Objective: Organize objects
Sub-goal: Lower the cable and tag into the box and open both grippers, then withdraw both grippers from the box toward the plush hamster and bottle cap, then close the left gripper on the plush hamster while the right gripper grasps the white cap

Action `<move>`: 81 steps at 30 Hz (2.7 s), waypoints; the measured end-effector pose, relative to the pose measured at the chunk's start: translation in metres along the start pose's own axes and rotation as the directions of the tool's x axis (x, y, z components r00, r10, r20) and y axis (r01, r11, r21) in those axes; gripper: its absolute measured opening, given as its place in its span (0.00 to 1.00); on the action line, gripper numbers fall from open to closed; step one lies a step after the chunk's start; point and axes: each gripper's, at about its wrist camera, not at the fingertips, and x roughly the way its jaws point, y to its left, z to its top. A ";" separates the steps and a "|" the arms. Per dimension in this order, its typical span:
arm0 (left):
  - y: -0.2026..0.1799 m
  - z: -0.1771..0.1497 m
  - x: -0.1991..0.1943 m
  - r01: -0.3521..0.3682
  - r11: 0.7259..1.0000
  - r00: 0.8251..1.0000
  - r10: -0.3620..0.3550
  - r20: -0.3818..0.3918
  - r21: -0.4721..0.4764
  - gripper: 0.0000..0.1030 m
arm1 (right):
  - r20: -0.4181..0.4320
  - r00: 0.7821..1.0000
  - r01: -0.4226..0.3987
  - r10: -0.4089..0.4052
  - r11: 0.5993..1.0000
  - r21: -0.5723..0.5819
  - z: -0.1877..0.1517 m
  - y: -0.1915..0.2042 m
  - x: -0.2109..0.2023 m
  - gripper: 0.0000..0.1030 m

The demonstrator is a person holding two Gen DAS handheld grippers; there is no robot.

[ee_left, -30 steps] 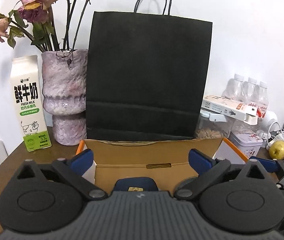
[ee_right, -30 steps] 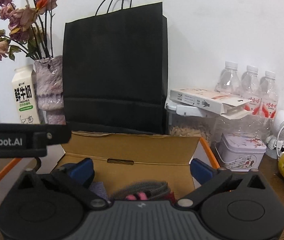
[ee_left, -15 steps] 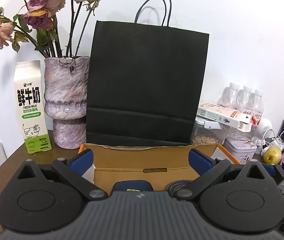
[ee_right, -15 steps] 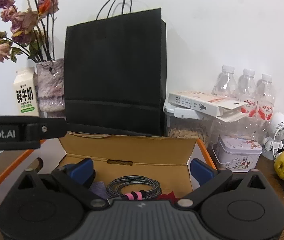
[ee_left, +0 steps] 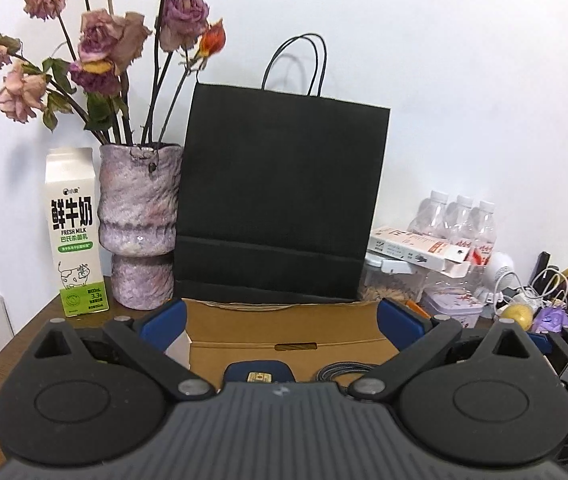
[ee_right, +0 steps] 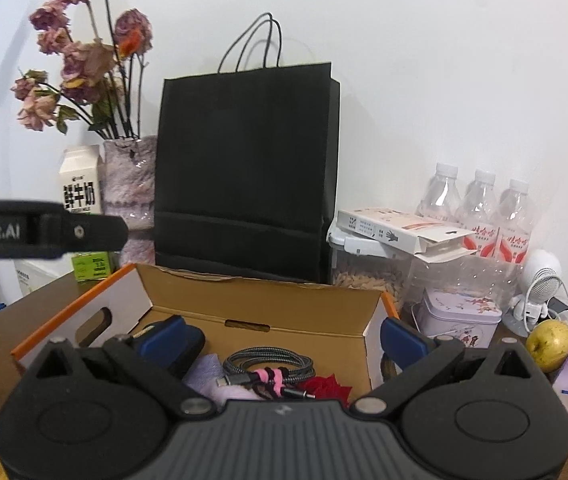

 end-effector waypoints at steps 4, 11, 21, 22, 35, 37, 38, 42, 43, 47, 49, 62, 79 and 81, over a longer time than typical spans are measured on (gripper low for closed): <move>0.000 -0.004 -0.016 0.003 1.000 1.000 -0.003 0.003 0.016 1.00 | 0.010 1.000 -0.010 0.010 1.000 -0.015 -0.004 0.003 -0.015 1.00; 0.006 -0.015 -0.044 0.008 1.000 1.000 -0.008 -0.006 0.015 1.00 | 0.014 1.000 -0.024 0.025 0.999 -0.031 -0.013 0.008 -0.042 1.00; 0.008 -0.034 -0.084 0.021 0.999 1.000 -0.021 -0.016 0.026 1.00 | -0.004 1.000 -0.007 0.007 1.000 -0.015 -0.035 0.009 -0.084 1.00; 0.009 -0.035 -0.088 0.022 0.999 1.000 -0.022 -0.018 0.026 1.00 | -0.006 1.000 -0.007 0.007 1.000 -0.013 -0.037 0.009 -0.087 1.00; 0.007 -0.070 -0.123 0.038 0.997 0.997 -0.033 -0.070 0.067 1.00 | -0.034 0.999 0.003 -0.002 1.000 0.020 -0.075 0.015 -0.136 1.00; 0.007 -0.076 -0.125 0.039 0.997 0.996 -0.033 -0.086 0.066 1.00 | -0.042 0.999 -0.001 0.002 1.000 0.024 -0.083 0.016 -0.142 1.00; 0.008 -0.079 -0.126 0.031 0.997 0.996 -0.024 -0.090 0.067 1.00 | -0.045 0.999 -0.002 0.004 1.000 0.025 -0.086 0.016 -0.145 1.00; 0.010 -0.088 -0.129 0.020 0.998 0.994 -0.012 -0.113 0.064 1.00 | -0.057 0.998 -0.006 0.007 1.000 0.026 -0.097 0.020 -0.156 1.00; 0.011 -0.091 -0.129 0.017 0.998 0.993 -0.010 -0.118 0.061 1.00 | -0.061 0.998 -0.003 0.005 1.000 0.023 -0.100 0.022 -0.158 1.00; 0.011 -0.103 -0.130 -0.006 0.997 0.990 0.017 -0.138 0.079 1.00 | -0.085 0.996 0.006 -0.004 1.000 0.023 -0.112 0.025 -0.164 1.00; 0.011 -0.107 -0.129 -0.017 0.996 0.989 0.030 -0.146 0.089 1.00 | -0.096 0.995 0.019 -0.017 1.000 0.021 -0.119 0.026 -0.166 1.00; 0.014 -0.130 -0.123 -0.031 0.994 0.972 0.055 -0.230 0.106 1.00 | -0.113 0.990 0.099 -0.089 0.992 0.080 -0.133 0.013 -0.177 1.00; 0.011 -0.149 -0.083 -0.024 0.992 0.938 0.064 -0.342 0.120 0.67 | -0.137 0.987 0.088 -0.079 0.994 0.061 -0.136 0.017 -0.170 1.00; 0.010 -0.149 -0.084 -0.014 0.993 0.941 0.053 -0.334 0.117 0.59 | -0.137 0.987 0.087 -0.078 0.994 0.061 -0.136 0.017 -0.170 1.00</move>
